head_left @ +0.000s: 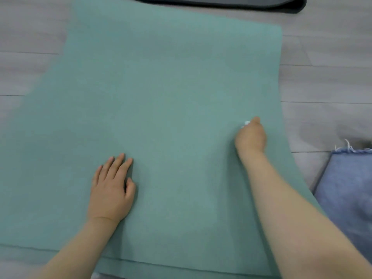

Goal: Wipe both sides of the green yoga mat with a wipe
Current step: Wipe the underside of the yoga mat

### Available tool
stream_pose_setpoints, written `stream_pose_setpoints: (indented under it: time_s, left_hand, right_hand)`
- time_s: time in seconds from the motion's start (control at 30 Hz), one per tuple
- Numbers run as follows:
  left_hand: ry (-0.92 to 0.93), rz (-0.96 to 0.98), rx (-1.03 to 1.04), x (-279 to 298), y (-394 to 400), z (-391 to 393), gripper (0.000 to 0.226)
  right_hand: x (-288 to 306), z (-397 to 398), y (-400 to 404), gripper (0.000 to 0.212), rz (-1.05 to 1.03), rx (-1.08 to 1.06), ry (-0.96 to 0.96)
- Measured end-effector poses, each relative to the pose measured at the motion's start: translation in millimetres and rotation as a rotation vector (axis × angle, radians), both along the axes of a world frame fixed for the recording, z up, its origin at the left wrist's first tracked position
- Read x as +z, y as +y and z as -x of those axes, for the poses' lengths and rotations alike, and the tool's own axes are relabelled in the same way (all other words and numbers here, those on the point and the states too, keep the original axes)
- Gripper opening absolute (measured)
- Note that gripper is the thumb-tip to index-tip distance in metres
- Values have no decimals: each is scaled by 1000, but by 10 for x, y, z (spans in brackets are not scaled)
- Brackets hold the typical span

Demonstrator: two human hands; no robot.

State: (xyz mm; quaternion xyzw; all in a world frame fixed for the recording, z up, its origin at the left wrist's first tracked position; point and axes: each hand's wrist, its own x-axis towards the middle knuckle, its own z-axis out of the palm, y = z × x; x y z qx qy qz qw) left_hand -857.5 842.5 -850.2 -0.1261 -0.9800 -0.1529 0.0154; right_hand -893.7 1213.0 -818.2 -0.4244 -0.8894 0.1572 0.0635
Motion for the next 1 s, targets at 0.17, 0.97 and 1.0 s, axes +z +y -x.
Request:
stream_pose_setpoints:
  time_s: [0.17,0.97,1.0]
  left_hand:
    - [8,-31,2,-23,-50,20,57]
    - [-48,-57,-30,24,-51,-15,61]
    - [-51,-44,-36,27,-53,-23,60]
  right_hand:
    - [27,91,-1856,22,60,994,-92]
    - [107,-1059,422,24,-128,452,-320]
    - [189,-1316,695,21,-57,242,-308]
